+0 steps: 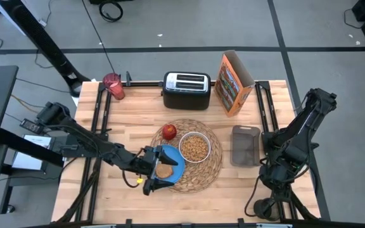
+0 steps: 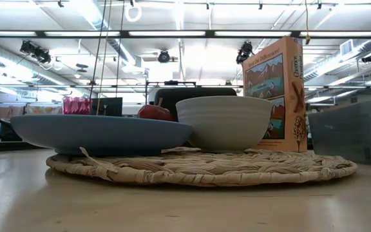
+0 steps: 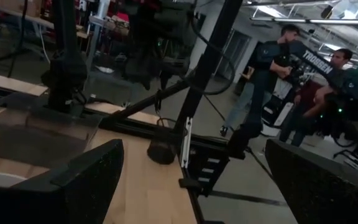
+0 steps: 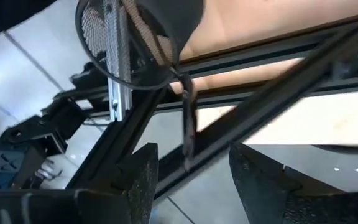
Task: Arrange a breakfast setting
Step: Adjust the black pencil organizer
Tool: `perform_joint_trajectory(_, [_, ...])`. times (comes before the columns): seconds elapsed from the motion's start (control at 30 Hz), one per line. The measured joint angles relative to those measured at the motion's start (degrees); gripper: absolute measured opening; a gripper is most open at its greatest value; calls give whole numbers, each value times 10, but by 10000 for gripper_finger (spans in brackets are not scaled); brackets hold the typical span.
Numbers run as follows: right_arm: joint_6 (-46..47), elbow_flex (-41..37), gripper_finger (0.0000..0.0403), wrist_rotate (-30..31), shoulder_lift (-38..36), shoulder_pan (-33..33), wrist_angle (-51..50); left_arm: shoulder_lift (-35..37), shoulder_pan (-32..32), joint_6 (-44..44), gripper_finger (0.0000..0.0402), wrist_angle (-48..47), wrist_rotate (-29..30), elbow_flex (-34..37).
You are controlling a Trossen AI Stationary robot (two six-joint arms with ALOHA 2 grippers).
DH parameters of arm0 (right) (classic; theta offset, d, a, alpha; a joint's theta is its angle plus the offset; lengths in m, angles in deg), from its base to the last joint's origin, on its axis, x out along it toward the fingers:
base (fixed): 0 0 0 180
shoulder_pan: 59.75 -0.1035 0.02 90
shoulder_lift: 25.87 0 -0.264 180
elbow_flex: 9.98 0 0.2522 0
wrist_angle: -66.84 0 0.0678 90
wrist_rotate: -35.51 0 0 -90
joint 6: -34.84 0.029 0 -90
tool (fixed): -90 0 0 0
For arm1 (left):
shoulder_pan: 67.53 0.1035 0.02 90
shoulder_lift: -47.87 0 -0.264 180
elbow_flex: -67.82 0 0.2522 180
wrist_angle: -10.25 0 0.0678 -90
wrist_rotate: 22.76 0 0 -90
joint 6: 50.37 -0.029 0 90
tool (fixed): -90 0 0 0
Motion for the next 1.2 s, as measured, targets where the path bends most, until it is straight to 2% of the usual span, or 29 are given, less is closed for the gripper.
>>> perform_joint_trajectory(0.3, [35,-62,186,-22,0,-17,89,-1,0,-19,396,3,0,0])
perform_joint_trajectory(0.67, [48,-71,59,-33,0,-17,114,-1,7,-27,396,2,0,0])
perform_joint_trajectory(0.83, [50,-71,18,-42,0,-17,113,-1,10,-30,396,2,0,0])
perform_joint_trajectory(1.2, [77,-62,19,-52,-2,-17,105,-1,10,-30,396,2,0,0])
